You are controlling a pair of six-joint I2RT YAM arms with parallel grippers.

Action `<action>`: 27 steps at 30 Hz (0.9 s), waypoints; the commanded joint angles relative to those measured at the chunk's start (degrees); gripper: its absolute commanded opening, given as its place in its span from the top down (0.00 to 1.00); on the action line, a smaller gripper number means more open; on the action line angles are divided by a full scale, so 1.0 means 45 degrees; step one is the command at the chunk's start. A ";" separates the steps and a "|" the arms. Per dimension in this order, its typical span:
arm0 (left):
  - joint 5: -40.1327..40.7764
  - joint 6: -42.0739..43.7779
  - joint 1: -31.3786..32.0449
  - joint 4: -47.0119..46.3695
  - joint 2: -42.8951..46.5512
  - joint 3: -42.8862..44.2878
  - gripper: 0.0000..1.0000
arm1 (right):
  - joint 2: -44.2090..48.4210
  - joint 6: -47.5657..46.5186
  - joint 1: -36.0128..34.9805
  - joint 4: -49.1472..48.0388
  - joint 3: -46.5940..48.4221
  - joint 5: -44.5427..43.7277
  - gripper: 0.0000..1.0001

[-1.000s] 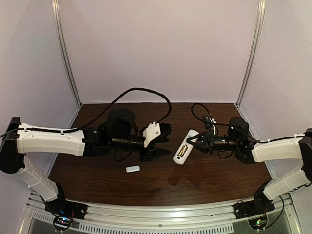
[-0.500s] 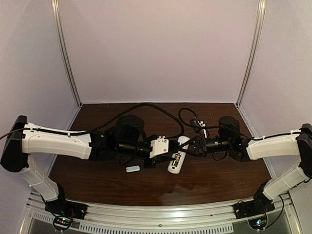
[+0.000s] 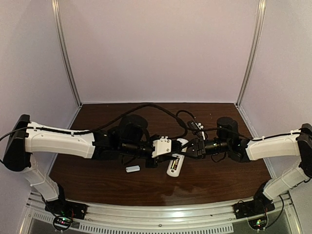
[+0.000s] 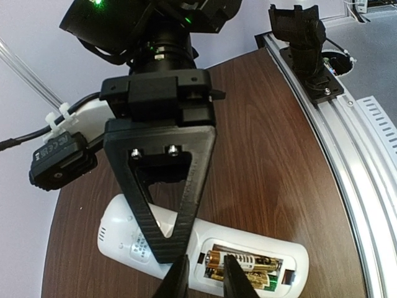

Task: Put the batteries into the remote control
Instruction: Load the battery into the battery compartment.

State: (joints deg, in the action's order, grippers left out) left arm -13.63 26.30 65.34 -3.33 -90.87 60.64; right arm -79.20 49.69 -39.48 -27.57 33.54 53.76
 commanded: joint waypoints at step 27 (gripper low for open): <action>0.0003 0.0047 0.0024 0.0528 -0.0484 0.0764 0.73 | -0.0092 -0.0437 -0.0347 0.0063 0.0534 0.0183 1.00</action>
State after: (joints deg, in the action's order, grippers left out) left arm -14.28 26.09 65.41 0.08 -93.23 62.63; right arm -79.20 48.21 -40.27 -26.09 34.30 53.60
